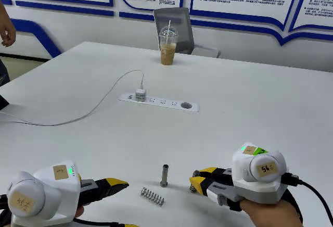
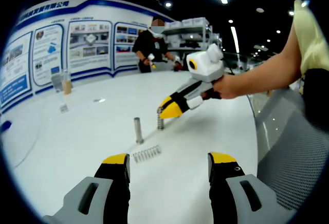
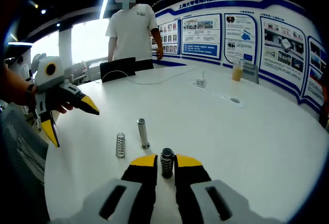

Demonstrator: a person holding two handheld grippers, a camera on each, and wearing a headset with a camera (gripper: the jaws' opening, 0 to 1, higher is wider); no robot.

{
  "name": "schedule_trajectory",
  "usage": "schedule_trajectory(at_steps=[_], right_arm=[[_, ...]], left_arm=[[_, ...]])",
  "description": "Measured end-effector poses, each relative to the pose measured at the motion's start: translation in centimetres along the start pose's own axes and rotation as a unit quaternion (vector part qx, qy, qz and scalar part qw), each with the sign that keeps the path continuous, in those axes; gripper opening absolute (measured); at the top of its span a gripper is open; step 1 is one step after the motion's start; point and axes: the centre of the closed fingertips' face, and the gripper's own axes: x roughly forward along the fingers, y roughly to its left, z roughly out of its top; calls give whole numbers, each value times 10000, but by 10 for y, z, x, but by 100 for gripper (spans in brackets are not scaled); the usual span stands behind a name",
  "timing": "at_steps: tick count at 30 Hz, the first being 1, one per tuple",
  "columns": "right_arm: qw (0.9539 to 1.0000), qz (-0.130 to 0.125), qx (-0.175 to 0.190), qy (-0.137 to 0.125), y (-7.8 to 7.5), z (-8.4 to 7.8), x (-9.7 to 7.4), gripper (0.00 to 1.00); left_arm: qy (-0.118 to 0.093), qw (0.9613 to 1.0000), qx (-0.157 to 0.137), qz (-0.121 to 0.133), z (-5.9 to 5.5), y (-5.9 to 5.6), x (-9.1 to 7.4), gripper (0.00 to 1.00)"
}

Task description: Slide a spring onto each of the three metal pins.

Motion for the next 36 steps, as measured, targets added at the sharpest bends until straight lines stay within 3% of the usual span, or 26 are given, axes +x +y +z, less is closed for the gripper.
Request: schedule_trajectory(at_steps=[16,26,36], right_arm=[[9999,-2,-2,155,5,-16,-12,16],[9996,204,8,195,28,-22,-14,17],[9984,534,-104,149,54,-14,-1,18]], left_arm=[[-33,10000,21,-13,2,0,1,63],[-43,10000,35,-17,4,0,1,63],[-48,10000,40,0,4,0,0,63]])
